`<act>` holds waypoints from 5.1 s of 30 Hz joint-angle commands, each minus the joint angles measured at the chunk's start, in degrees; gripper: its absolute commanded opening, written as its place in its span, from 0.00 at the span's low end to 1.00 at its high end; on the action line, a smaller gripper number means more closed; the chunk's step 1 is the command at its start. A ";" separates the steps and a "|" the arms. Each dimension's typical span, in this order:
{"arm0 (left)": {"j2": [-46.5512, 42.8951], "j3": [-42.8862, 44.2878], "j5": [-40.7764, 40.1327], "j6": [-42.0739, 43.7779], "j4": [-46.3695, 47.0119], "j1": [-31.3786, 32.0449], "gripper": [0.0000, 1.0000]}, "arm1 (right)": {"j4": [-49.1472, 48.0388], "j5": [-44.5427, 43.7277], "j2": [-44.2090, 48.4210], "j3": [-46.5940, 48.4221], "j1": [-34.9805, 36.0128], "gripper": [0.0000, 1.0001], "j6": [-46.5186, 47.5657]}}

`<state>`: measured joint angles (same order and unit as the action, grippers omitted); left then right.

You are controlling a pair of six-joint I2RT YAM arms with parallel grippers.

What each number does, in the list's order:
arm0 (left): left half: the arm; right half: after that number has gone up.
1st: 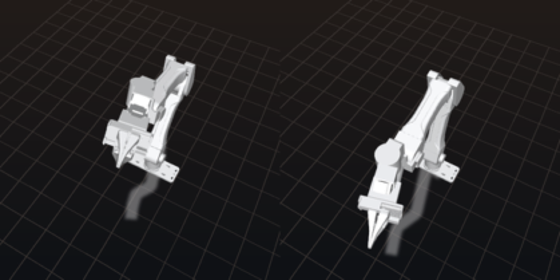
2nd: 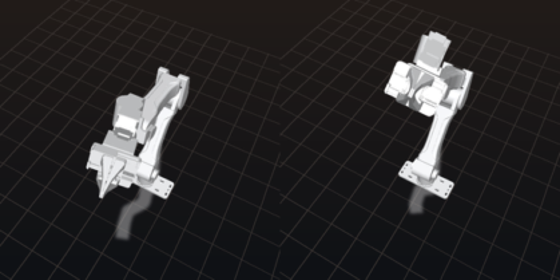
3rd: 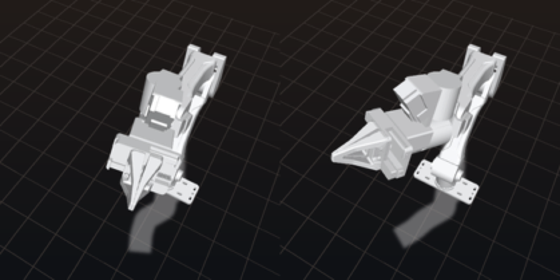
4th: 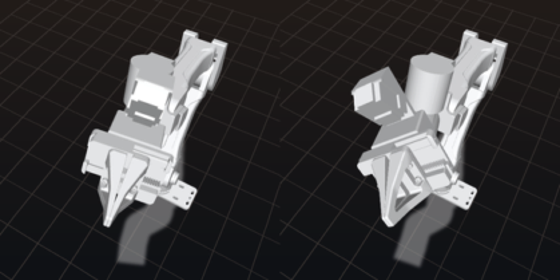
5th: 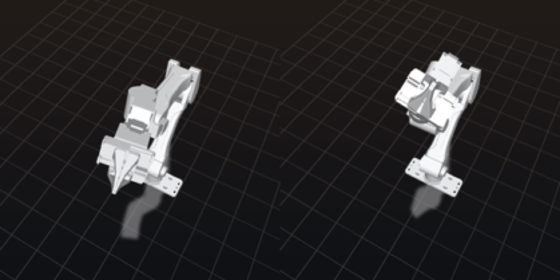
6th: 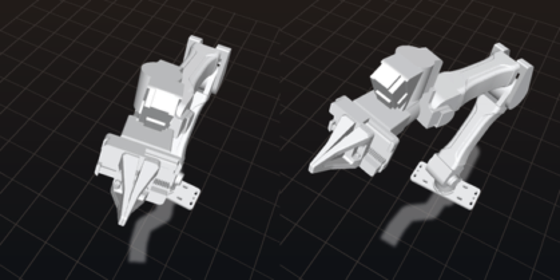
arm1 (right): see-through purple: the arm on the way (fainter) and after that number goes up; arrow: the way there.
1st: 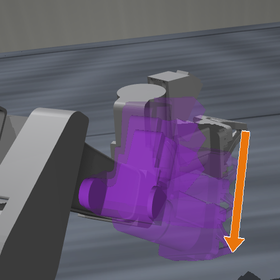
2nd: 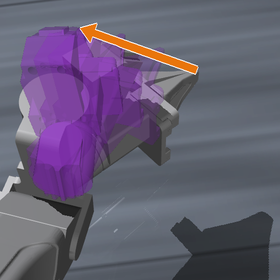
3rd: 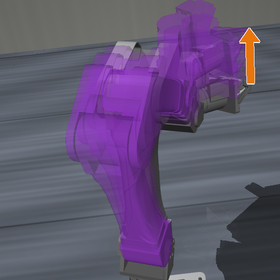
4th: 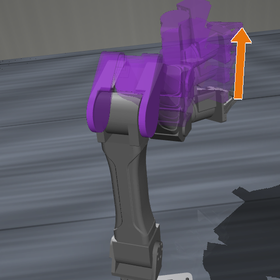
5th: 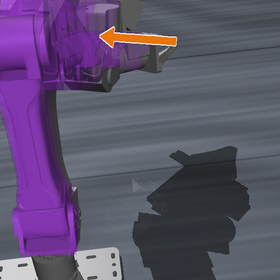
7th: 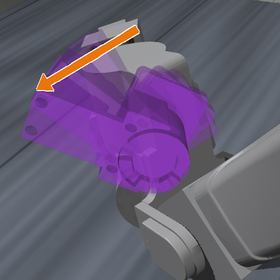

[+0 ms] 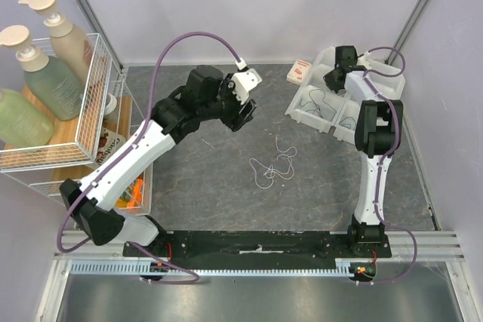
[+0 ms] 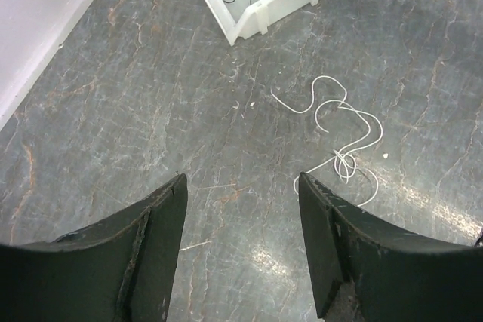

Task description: Untangle the cables

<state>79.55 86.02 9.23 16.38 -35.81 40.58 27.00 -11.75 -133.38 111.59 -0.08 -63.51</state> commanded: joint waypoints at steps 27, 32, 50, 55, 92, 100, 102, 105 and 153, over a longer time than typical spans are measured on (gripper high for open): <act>8.15 -1.64 12.21 -27.69 0.04 -0.33 0.61 | 4.30 11.36 40.09 -31.72 16.68 0.98 38.37; 17.91 -0.76 13.45 -39.13 -0.40 -1.03 0.56 | -0.38 29.13 51.01 -51.89 17.04 0.98 41.18; 28.73 -9.29 7.11 -51.80 3.38 -1.55 0.58 | -4.68 29.67 45.59 -57.63 17.13 0.75 38.55; 26.72 -15.08 8.87 -51.80 9.08 -1.29 0.64 | -5.82 29.16 41.54 -56.22 18.97 0.73 36.79; 22.68 -22.30 16.44 -51.20 20.70 -2.08 0.18 | -6.62 25.04 45.83 -59.82 22.40 0.00 31.60; 1.25 -18.35 -2.97 -38.19 10.95 -2.08 0.02 | 3.22 -0.18 51.38 -56.58 22.40 0.00 32.22; -4.72 -17.73 -6.50 -36.17 10.15 -2.17 0.02 | 4.46 -4.23 51.56 -55.96 22.40 0.00 32.30; -11.15 -15.89 -8.96 -33.62 10.06 -2.34 0.02 | 5.34 -7.06 51.21 -55.34 22.40 0.00 31.87; 2.80 -0.32 12.91 -25.69 -2.25 -2.26 0.03 | -5.82 25.45 62.27 -60.61 22.49 0.00 43.20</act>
<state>82.83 86.63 15.27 -4.97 -38.59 38.37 21.67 9.50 -75.81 52.05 22.35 -21.45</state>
